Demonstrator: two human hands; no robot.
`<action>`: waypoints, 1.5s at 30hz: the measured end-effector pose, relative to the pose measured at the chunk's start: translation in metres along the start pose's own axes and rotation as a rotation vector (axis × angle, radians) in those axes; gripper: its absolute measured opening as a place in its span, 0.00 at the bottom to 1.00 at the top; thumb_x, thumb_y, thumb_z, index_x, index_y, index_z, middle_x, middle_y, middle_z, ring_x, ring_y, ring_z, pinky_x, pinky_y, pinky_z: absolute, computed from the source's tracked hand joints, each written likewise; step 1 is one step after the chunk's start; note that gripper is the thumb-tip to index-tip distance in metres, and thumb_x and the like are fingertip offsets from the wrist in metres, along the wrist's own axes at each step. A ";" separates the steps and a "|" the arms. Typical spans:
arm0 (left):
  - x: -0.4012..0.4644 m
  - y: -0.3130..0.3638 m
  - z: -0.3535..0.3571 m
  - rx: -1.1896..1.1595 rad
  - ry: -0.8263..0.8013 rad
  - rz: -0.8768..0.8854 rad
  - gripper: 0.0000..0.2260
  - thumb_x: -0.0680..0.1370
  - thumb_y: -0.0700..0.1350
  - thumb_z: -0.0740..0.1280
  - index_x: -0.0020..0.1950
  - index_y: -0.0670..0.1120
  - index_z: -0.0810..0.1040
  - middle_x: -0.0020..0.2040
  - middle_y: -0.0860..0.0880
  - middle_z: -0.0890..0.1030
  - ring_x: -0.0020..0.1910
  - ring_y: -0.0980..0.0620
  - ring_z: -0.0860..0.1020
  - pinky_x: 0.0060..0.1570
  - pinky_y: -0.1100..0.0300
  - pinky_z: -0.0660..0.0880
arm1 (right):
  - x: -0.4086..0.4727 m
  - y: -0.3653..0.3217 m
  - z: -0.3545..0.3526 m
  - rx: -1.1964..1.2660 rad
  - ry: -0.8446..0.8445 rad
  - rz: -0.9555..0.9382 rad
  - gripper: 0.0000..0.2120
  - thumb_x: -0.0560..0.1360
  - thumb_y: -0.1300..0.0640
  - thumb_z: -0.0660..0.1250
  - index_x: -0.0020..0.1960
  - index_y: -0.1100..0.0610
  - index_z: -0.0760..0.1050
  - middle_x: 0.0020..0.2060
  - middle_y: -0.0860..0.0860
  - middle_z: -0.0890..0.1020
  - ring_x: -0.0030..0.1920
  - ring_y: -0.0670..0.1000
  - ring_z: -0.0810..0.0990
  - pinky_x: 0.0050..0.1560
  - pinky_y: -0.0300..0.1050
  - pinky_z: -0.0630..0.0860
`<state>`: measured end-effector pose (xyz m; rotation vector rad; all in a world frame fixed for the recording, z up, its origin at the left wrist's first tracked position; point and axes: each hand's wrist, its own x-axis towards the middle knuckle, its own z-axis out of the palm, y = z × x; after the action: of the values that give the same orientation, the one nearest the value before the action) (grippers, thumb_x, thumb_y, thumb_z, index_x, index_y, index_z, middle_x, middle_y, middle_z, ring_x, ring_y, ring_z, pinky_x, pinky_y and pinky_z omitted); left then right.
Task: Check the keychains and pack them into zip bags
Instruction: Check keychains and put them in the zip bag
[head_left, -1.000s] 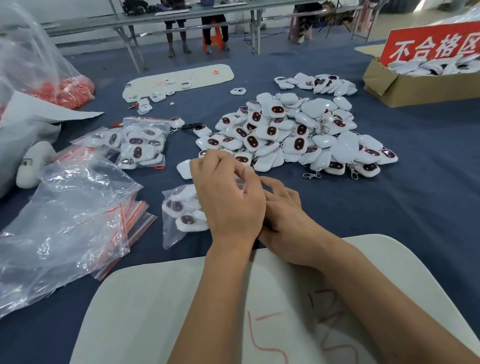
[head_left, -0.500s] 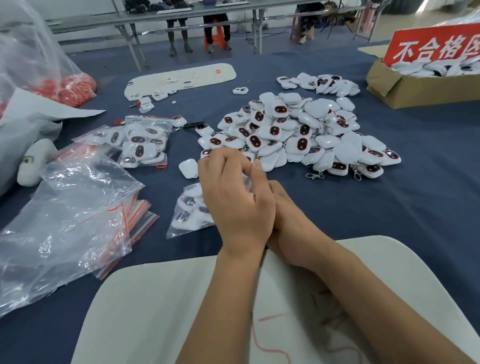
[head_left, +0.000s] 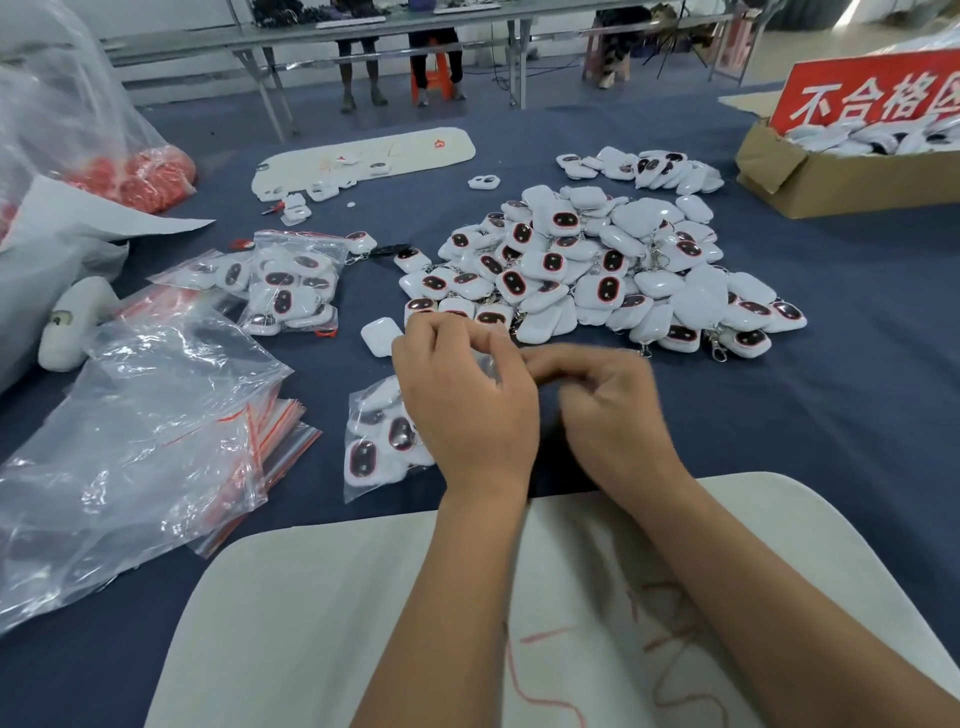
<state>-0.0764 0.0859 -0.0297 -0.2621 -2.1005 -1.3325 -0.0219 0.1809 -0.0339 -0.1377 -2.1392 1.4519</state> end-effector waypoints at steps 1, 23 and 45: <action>0.001 0.000 0.000 0.038 -0.053 0.000 0.08 0.76 0.40 0.71 0.38 0.42 0.75 0.44 0.47 0.77 0.47 0.45 0.71 0.47 0.57 0.65 | 0.008 0.003 -0.003 -0.089 0.134 -0.031 0.18 0.69 0.71 0.58 0.44 0.59 0.86 0.40 0.47 0.87 0.45 0.47 0.84 0.50 0.45 0.79; -0.007 0.006 0.004 -0.162 -0.439 0.273 0.08 0.77 0.38 0.69 0.55 0.41 0.85 0.50 0.46 0.84 0.48 0.47 0.81 0.51 0.52 0.78 | 0.011 0.015 -0.018 0.158 0.285 0.281 0.03 0.80 0.58 0.71 0.51 0.54 0.85 0.40 0.51 0.87 0.39 0.47 0.86 0.39 0.41 0.81; 0.009 -0.019 0.006 -0.521 -0.574 -0.373 0.09 0.76 0.37 0.76 0.53 0.48 0.86 0.48 0.48 0.88 0.49 0.50 0.86 0.55 0.51 0.83 | 0.005 0.029 -0.026 0.359 0.061 0.330 0.03 0.80 0.60 0.72 0.52 0.59 0.84 0.30 0.48 0.80 0.26 0.46 0.71 0.25 0.37 0.69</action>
<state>-0.0946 0.0813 -0.0404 -0.5413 -2.2828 -2.2432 -0.0200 0.2161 -0.0510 -0.4096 -1.8317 1.9685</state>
